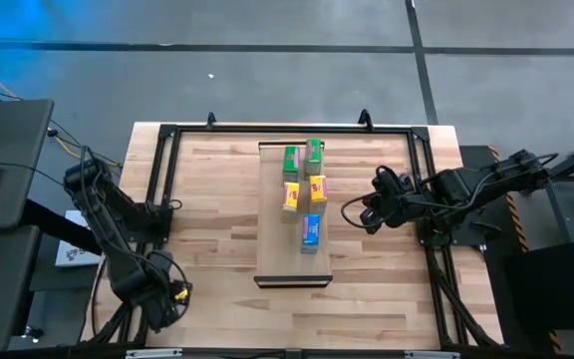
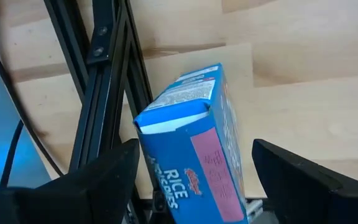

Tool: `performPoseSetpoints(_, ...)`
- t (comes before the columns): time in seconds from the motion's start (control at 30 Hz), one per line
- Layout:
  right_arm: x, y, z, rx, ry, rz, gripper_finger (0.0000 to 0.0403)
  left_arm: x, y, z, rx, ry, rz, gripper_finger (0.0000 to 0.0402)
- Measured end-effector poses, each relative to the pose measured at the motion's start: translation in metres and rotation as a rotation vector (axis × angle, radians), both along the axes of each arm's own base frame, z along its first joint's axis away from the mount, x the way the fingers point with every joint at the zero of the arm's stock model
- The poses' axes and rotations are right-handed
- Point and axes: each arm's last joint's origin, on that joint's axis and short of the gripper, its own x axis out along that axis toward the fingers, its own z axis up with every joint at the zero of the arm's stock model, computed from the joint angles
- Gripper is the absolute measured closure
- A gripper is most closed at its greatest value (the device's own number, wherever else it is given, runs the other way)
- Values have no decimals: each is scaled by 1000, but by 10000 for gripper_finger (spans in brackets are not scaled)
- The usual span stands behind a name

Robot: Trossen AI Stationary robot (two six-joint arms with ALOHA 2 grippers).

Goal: Stack cereal on shelf
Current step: Put the top blue cereal box on the shelf

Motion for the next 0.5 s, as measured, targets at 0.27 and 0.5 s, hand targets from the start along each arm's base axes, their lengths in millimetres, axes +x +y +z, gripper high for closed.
performPoseSetpoints(0.27,0,0,0,0,-1,0,402,4,-7,-11,21,25,0,98)
performPoseSetpoints(0.5,0,0,0,9,-6,-12,402,4,-7,-11,22,24,1,123)
